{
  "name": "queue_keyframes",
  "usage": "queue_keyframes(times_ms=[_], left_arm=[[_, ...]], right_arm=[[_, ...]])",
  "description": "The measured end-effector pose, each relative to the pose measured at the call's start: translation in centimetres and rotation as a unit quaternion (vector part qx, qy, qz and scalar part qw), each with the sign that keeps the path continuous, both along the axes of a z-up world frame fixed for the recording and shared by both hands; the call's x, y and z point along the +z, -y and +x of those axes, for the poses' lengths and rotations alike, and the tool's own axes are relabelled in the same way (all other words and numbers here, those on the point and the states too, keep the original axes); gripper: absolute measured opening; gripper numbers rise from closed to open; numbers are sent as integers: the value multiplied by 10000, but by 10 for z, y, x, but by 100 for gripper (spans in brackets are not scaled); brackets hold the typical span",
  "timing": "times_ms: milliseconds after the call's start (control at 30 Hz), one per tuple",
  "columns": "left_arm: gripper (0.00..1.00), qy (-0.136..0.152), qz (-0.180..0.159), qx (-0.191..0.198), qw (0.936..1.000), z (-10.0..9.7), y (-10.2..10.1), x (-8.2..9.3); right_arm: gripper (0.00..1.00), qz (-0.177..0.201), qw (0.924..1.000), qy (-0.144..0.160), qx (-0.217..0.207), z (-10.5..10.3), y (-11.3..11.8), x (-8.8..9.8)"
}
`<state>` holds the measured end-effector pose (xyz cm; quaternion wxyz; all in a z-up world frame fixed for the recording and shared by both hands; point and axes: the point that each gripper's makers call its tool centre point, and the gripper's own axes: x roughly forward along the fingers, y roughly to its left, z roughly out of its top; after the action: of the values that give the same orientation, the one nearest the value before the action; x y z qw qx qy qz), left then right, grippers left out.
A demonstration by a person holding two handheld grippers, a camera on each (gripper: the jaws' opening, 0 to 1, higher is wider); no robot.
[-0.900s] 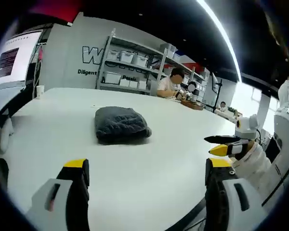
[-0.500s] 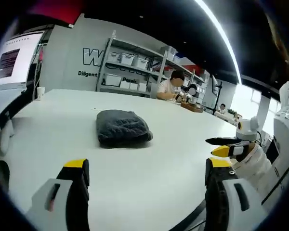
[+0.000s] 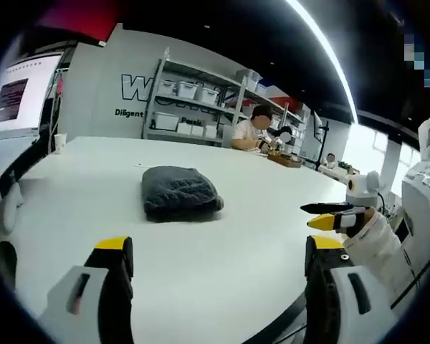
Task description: Open the folded towel by lifting each exposed corner and separating the folded layers until the towel lies flat within the target outline without major curled edges
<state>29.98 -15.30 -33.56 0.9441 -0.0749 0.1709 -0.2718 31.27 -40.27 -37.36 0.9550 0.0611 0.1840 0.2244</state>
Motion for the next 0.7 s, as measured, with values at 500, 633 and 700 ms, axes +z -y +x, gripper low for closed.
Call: queue_keyframes(times_ms=[500,633,700], left_arm=[[97,-36,15,186,9998,-3,-11,2],[97,-70,22,196,9998,-2,-11,0],[98,-98,27,168,9998,-2,-9,-2]], right_arm=[[94,27,9998,8,199,5,-12,0],[94,30,9998,-4,171,5,-10,-1],[94,21,9999,-25,163,5,-9,-2]])
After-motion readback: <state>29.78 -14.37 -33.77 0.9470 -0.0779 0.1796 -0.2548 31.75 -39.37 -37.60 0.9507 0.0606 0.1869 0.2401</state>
